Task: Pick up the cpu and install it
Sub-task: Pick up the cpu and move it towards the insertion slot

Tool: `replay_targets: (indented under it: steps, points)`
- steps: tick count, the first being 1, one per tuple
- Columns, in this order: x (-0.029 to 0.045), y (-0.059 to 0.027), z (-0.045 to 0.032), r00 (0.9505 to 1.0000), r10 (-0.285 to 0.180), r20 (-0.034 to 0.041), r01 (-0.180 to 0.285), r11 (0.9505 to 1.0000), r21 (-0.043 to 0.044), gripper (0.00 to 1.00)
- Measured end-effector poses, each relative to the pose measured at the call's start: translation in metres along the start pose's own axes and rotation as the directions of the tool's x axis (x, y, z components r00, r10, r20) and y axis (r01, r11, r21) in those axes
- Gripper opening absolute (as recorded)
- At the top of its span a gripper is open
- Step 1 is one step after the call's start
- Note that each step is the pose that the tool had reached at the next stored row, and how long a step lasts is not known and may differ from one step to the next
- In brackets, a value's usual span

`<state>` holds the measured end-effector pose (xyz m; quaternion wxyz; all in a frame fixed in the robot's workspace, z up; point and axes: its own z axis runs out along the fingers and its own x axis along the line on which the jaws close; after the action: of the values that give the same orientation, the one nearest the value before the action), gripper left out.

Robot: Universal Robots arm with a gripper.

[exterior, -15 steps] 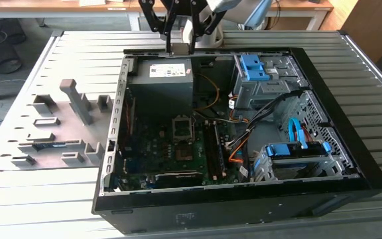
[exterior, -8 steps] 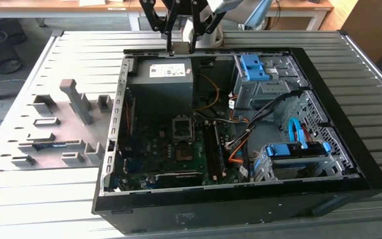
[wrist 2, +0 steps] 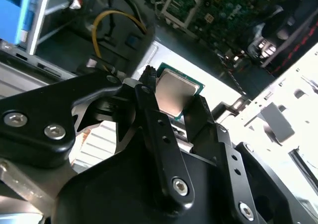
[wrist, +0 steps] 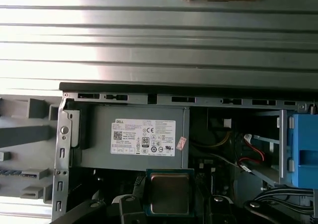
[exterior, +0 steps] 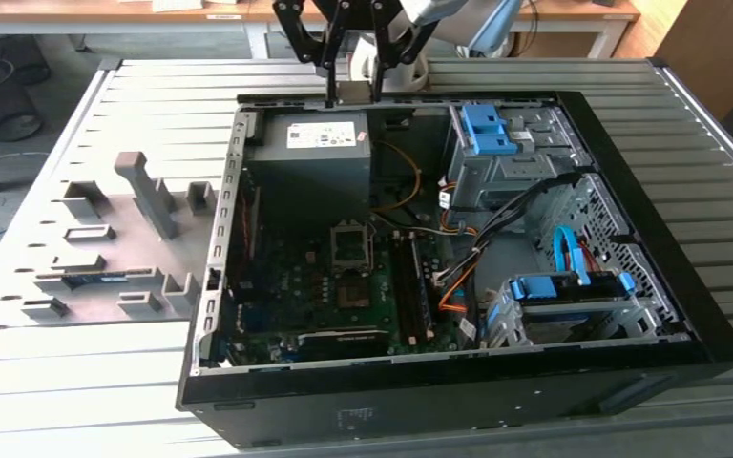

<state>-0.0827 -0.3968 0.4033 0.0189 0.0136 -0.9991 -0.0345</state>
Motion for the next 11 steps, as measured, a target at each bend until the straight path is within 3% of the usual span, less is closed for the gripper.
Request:
replay_targets:
  steps: [1,2,7,11]
  points:
    - [0.0000,0.0000,0.0001,0.9999,-0.001,0.0138,0.001,1.0000,0.0006,0.47]
    - [0.0000,0.0000,0.0002,0.9998,-0.001,0.0191,0.001,1.0000,0.0005,0.47]
    - [0.0000,0.0000,0.0002,0.9998,-0.001,0.0192,0.001,1.0000,0.0003,0.47]
    - [0.0001,-0.0035,0.0016,0.9998,0.003,0.0192,-0.003,1.0000,0.0068,0.47]
